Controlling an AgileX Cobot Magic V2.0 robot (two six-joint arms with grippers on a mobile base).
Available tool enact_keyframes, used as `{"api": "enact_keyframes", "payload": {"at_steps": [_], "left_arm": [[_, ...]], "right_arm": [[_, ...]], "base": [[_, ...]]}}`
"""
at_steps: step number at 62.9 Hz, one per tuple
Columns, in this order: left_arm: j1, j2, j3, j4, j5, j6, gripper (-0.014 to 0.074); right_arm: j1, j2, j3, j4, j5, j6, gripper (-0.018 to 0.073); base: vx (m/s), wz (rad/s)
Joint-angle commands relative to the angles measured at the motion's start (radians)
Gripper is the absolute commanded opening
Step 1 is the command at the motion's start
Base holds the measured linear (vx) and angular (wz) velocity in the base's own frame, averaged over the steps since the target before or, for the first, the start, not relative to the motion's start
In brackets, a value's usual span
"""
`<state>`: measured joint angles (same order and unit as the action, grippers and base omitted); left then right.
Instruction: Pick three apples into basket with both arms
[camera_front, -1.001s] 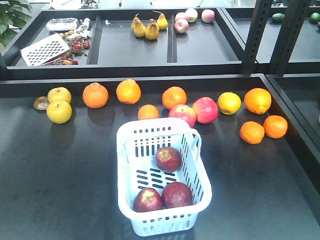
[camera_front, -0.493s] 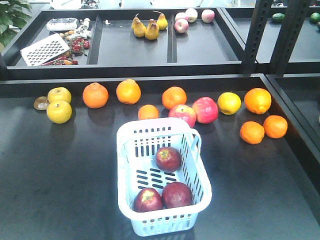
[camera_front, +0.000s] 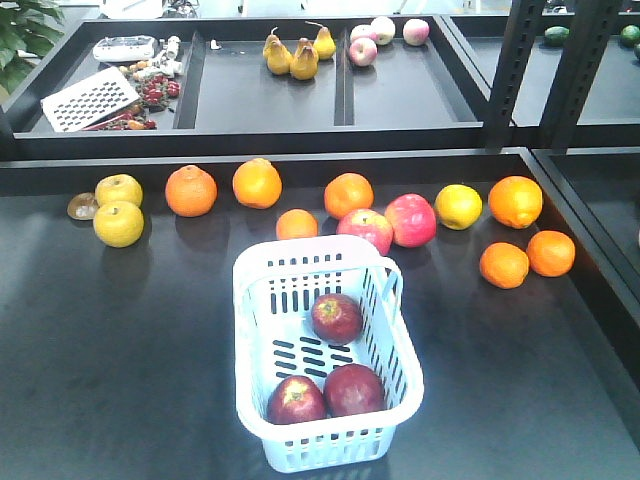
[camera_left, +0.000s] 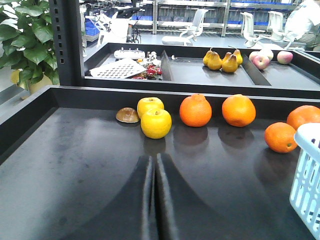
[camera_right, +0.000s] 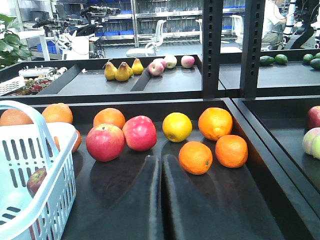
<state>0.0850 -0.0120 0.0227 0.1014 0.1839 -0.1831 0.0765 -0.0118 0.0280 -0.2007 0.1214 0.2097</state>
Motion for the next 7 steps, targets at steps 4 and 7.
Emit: {"api": "enact_keyframes", "payload": {"at_steps": [4, 7], "left_arm": [[0.003, -0.015, 0.008, -0.001, -0.069, -0.007, -0.0006], [0.003, -0.015, 0.008, -0.001, -0.069, -0.007, -0.0006]], "right_arm": [[-0.006, -0.014, 0.013, -0.013, -0.078, 0.0, -0.0004], [-0.006, -0.014, 0.013, -0.013, -0.078, 0.0, -0.0004]], "base": [[0.0, 0.0], [0.0, 0.0]]}}
